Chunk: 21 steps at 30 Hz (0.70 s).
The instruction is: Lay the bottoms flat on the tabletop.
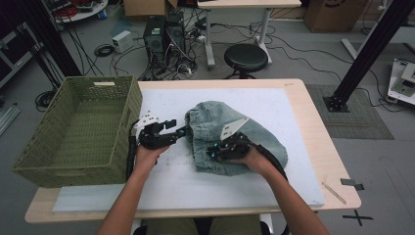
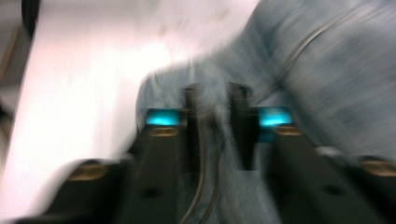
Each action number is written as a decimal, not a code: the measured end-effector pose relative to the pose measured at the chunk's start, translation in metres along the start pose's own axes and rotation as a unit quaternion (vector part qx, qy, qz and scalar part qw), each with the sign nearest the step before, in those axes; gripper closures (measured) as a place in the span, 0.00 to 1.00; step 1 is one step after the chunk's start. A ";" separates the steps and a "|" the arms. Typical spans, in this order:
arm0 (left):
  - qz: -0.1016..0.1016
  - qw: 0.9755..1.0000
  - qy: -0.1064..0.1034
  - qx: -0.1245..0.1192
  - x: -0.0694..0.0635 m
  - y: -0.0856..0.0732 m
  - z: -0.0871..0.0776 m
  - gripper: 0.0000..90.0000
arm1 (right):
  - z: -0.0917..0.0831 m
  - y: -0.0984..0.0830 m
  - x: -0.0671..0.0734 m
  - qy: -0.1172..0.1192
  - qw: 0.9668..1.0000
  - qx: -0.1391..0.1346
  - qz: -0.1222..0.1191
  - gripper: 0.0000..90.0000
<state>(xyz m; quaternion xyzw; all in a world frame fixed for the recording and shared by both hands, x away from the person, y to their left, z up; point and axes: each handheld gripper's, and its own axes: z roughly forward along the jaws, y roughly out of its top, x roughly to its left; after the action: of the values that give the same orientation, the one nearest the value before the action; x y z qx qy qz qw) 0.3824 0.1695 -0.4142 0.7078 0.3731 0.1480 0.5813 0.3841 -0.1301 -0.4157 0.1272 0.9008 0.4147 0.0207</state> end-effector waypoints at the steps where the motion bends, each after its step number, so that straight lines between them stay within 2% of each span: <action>1: 0.000 1.000 -0.001 -0.001 0.000 0.000 0.000 0.46 | -0.007 0.001 -0.003 -0.013 1.000 -0.019 0.014 0.69; 2: 0.000 1.000 -0.002 -0.001 -0.001 0.000 -0.001 0.46 | -0.015 0.002 -0.005 -0.025 0.998 -0.039 0.033 0.68; 3: 0.000 1.000 -0.004 0.000 -0.002 0.000 -0.001 0.46 | -0.024 0.002 -0.008 -0.040 0.997 -0.058 0.038 0.65; 5: 0.000 1.000 -0.009 0.002 -0.003 0.000 0.000 0.46 | -0.044 0.000 -0.018 -0.095 0.991 -0.083 0.051 0.60; 7: 0.001 1.000 -0.011 0.004 -0.005 -0.001 0.002 0.46 | -0.062 -0.005 -0.028 -0.159 0.981 -0.085 0.067 0.58; 8: 0.001 1.000 -0.014 0.005 -0.005 -0.001 0.002 0.46 | -0.070 -0.009 -0.033 -0.183 0.977 -0.082 0.076 0.55; 10: 0.000 1.000 -0.017 0.007 -0.006 -0.002 0.004 0.46 | -0.082 -0.019 -0.043 -0.226 0.966 -0.073 0.101 0.53; 12: -0.002 1.000 -0.025 0.015 -0.008 -0.003 0.006 0.46 | -0.089 -0.030 -0.051 -0.259 0.956 -0.059 0.125 0.53; 13: -0.003 0.999 -0.030 0.020 -0.010 -0.004 0.008 0.46 | -0.091 -0.036 -0.056 -0.273 0.951 -0.047 0.137 0.53; 16: -0.003 0.999 -0.041 0.033 -0.015 -0.007 0.015 0.46 | -0.093 -0.054 -0.067 -0.294 0.940 -0.018 0.170 0.53; 18: -0.001 0.998 -0.044 0.045 -0.018 -0.010 0.021 0.46 | -0.093 -0.064 -0.070 -0.297 0.937 -0.011 0.185 0.53; 21: 0.006 0.997 -0.037 0.066 -0.023 -0.013 0.031 0.46 | -0.092 -0.071 -0.071 -0.297 0.935 -0.006 0.192 0.52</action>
<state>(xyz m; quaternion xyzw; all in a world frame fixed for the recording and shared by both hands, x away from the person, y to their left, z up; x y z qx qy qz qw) 0.3826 0.1321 -0.4296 0.7520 0.3559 0.0996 0.5458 0.4244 -0.2601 -0.4132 0.4152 0.8095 0.3592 0.2079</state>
